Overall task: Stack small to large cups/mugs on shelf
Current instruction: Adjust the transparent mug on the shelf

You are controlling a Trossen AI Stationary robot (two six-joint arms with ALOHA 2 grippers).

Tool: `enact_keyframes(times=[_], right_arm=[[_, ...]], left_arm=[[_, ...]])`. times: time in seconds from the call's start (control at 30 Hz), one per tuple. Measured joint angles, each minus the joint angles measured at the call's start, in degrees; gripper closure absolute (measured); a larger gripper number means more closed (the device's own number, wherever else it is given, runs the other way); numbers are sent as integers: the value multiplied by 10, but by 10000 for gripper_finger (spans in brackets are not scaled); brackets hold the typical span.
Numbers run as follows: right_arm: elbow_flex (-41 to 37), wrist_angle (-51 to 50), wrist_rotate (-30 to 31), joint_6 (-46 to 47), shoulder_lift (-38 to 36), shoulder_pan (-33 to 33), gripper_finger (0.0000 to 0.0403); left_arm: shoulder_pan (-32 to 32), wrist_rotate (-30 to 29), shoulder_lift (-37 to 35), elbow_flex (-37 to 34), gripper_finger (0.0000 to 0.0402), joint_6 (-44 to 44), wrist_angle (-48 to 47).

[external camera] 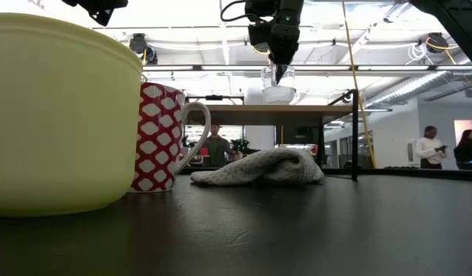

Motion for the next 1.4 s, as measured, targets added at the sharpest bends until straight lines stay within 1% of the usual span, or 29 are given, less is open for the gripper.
enact_keyframes(times=[0.6, 0.8, 1.17, 1.4], right_arm=[[1, -5, 0, -5, -9, 0, 266], [1, -5, 0, -4, -44, 0, 266], [1, -22, -2, 35, -127, 7, 266], [1, -30, -2, 55, -150, 22, 266]], left_arm=[[0, 0, 0, 0, 376, -3, 0], [0, 1, 0, 0, 376, -3, 1], [0, 1, 0, 0, 376, -3, 2], [0, 2, 0, 0, 376, -14, 1]])
